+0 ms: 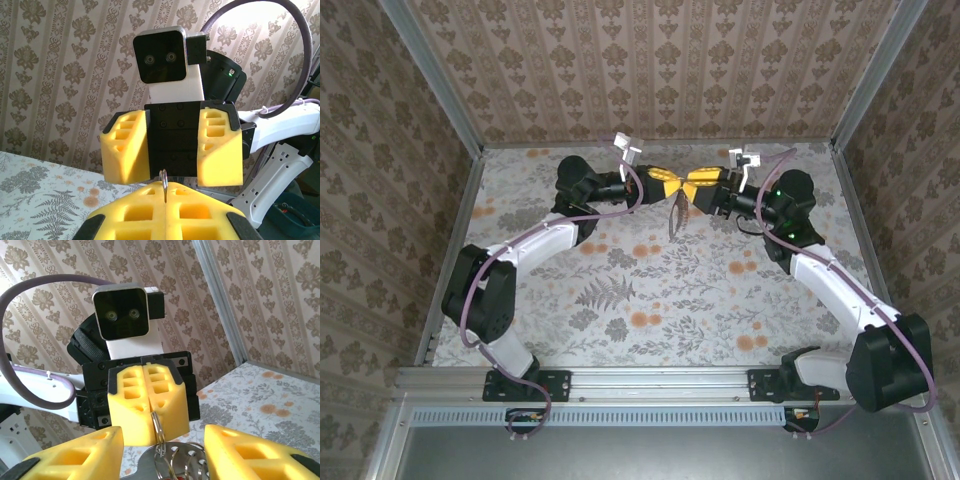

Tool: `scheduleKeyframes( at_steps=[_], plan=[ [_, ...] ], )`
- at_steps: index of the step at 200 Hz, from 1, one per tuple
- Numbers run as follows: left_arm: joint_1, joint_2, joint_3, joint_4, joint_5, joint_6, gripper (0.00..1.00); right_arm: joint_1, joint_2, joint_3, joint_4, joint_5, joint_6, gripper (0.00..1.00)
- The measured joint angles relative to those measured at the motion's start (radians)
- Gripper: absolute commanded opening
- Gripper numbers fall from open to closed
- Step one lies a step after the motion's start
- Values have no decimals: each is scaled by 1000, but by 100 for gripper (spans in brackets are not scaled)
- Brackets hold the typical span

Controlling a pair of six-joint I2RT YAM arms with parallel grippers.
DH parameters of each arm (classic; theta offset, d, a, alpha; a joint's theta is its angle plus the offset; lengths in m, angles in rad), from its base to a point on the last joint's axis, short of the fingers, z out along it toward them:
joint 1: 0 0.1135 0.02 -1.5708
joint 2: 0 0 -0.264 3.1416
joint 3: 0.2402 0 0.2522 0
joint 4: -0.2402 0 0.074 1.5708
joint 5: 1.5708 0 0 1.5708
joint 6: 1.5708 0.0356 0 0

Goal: Put the keys on the keyring

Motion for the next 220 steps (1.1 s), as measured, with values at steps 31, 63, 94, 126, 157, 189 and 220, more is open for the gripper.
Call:
scheduleKeyframes(
  at_steps=[31,63,94,126,157,189,220],
  plan=[
    [-1,0,0,0,0,-3,0,2,1,0,0,-5,-6,23],
    [-5,1,0,0,0,-3,0,2,1,2,-2,-10,-6,6],
    [-6,1,0,0,0,-8,0,2,1,2,-1,-13,-9,0],
    [-6,2,1,0,1,-10,0,2,1,2,-1,-15,-9,0],
    [-6,3,3,0,1,-10,0,2,1,2,-1,-15,-9,10],
    [-6,8,6,0,1,-10,0,0,1,3,-5,-18,-9,0],
    [-4,11,11,-10,3,-7,18,-1,1,14,-34,-18,-30,0]
  ],
)
